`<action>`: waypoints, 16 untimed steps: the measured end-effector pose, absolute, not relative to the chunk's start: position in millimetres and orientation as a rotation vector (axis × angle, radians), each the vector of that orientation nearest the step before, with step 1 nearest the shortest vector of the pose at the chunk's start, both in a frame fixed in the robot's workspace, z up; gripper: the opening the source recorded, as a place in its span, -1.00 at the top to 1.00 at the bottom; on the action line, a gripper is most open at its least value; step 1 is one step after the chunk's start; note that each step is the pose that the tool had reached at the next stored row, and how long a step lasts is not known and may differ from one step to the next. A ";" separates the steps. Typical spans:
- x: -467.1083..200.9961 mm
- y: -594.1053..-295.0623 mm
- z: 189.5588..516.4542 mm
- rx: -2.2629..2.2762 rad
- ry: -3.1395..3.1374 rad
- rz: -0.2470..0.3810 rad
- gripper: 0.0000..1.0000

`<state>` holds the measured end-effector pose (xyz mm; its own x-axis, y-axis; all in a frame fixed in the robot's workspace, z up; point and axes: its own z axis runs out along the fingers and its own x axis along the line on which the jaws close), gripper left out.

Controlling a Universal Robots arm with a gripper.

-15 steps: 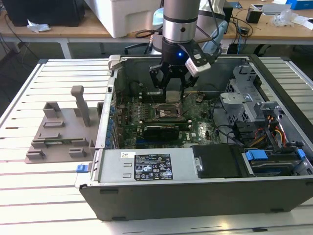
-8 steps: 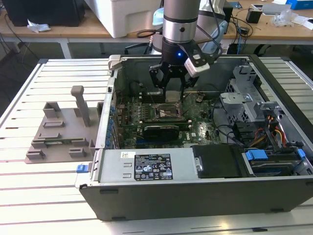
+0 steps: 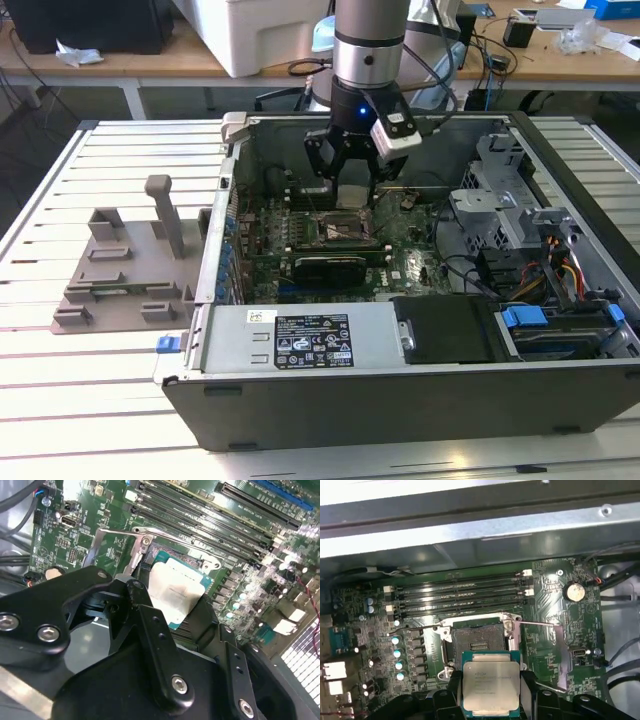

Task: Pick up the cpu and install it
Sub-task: 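Place the cpu into insertion slot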

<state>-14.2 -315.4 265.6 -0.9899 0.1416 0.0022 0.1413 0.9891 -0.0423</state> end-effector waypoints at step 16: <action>-14.2 -315.4 265.5 -0.615 -3.070 0.069 -0.09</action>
<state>-14.2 -315.4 265.5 -0.9228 0.3853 0.0010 0.3849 0.9218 -0.0453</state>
